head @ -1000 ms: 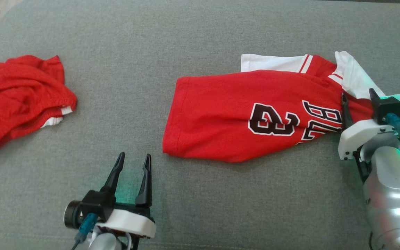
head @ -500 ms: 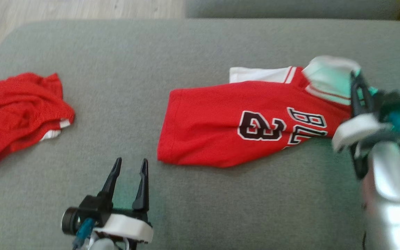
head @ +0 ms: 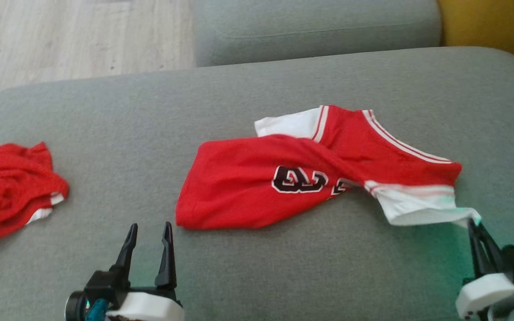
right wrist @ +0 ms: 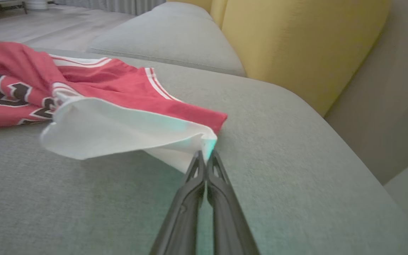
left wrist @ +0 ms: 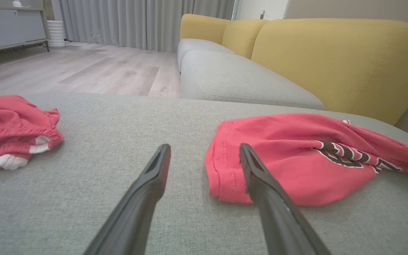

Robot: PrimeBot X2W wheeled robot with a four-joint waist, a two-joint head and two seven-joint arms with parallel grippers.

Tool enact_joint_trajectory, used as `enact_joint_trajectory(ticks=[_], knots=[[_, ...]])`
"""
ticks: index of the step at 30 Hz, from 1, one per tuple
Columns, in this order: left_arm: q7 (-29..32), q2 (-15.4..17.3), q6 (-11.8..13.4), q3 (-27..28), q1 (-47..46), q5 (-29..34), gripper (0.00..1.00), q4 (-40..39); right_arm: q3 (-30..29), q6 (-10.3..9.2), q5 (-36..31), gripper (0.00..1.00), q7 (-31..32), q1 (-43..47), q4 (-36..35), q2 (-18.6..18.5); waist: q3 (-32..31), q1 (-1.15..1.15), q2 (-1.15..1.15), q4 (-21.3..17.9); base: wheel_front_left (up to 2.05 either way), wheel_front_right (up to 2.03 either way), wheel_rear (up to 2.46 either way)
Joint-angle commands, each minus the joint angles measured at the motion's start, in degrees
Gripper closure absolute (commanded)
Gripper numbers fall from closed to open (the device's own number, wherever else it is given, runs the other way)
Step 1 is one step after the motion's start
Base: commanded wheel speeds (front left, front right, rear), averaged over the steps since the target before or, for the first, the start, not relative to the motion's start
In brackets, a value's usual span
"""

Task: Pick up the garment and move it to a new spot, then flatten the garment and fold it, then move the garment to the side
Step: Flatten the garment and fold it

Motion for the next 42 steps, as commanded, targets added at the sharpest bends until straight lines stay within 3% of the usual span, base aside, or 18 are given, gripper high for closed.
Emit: enact_joint_trajectory(ticks=[1,3,5,11,17,24,30,42], knots=[[-0.3,0.1,0.3,2.2,-0.7,0.2,0.0,-1.9,0.2,0.22,0.3,1.0,-0.4,-1.2,-1.4,-1.9,-0.2,0.01,0.0,-0.8,0.0,0.0,0.0],[-0.3,0.1,0.2,2.4,-0.8,0.4,0.0,-1.9,-0.5,0.22,0.1,1.0,-0.4,-1.4,-0.2,-1.6,0.0,0.01,0.0,-1.2,0.0,0.0,0.0],[-0.3,0.1,0.1,2.3,-1.1,0.3,0.0,-1.8,-1.0,0.22,0.5,0.0,-0.4,-2.5,0.1,-0.6,0.4,0.01,0.0,-1.3,0.0,0.0,0.0],[-0.3,0.1,-0.1,2.4,-4.7,-0.9,0.0,-2.1,1.8,0.22,2.0,0.0,-0.4,-5.4,-3.5,2.0,2.6,0.01,0.0,-1.0,0.0,0.0,0.0],[-0.3,0.1,-1.6,1.3,-15.4,-0.5,0.0,0.6,5.3,0.22,3.2,0.0,-0.4,-8.1,-6.1,3.4,6.0,0.01,0.0,-0.4,0.0,0.0,0.0],[0.4,0.1,-3.3,-3.8,-31.5,-2.4,0.0,15.5,8.9,0.22,3.1,0.0,-0.4,-11.7,-6.1,4.6,9.9,0.01,0.0,-1.3,0.0,0.0,0.0],[5.1,0.1,-3.9,-7.7,-43.9,-3.0,0.0,29.5,11.3,0.22,3.0,0.0,-0.4,-15.2,-6.4,5.3,13.7,0.01,0.0,-3.6,0.0,0.0,0.0],[7.2,0.1,-5.0,-13.3,-49.8,-1.2,0.0,46.9,10.3,0.22,2.5,0.0,-0.4,-16.6,-6.2,5.9,16.6,0.01,0.0,-6.3,0.0,0.0,0.0]])
